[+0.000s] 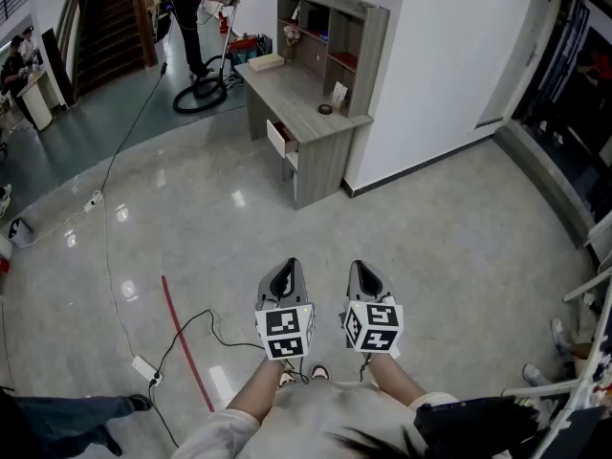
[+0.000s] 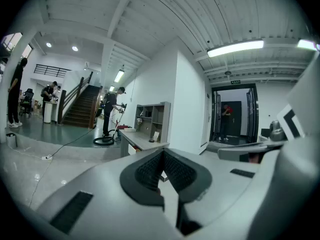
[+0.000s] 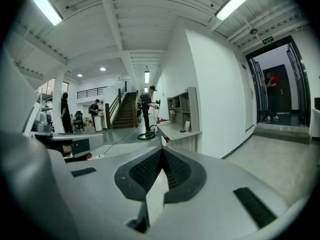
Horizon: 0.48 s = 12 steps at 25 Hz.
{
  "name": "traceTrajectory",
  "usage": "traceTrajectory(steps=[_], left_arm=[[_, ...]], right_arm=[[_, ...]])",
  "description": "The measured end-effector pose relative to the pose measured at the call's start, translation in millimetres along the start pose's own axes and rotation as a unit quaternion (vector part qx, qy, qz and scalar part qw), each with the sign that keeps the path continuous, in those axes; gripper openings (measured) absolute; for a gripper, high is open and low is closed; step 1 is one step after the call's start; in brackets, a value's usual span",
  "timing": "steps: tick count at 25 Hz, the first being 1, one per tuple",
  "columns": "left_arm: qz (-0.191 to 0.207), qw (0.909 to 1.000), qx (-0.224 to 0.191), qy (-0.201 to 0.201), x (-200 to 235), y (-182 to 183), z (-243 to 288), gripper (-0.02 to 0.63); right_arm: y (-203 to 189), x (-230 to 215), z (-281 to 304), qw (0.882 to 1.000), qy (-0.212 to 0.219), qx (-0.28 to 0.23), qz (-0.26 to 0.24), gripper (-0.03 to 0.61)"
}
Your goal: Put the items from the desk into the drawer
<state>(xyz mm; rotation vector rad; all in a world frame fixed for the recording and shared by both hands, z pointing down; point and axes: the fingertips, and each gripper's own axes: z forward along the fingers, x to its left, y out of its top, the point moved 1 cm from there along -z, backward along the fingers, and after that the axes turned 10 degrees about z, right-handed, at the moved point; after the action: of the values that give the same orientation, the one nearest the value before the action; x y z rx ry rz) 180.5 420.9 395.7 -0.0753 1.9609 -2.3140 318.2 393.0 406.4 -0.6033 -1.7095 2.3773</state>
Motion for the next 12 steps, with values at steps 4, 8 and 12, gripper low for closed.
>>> traceTrajectory(steps=[4,8,12], left_arm=[[-0.002,1.0000,0.000,0.001,4.9,-2.3,-2.1,-0.003],[-0.005,1.0000,0.000,0.008,14.6,-2.7,-1.2,-0.003],[-0.010,0.9999,0.001,0.012,24.5,-5.0,-4.9,-0.004]], right_arm=[[-4.4,5.0,0.3,1.000,0.000,0.001,-0.004,-0.002],[-4.3,9.6,4.1,1.000,0.000,-0.001,-0.014,-0.002],[-6.7,14.6,6.9,1.000,-0.005,0.003,-0.016,-0.002]])
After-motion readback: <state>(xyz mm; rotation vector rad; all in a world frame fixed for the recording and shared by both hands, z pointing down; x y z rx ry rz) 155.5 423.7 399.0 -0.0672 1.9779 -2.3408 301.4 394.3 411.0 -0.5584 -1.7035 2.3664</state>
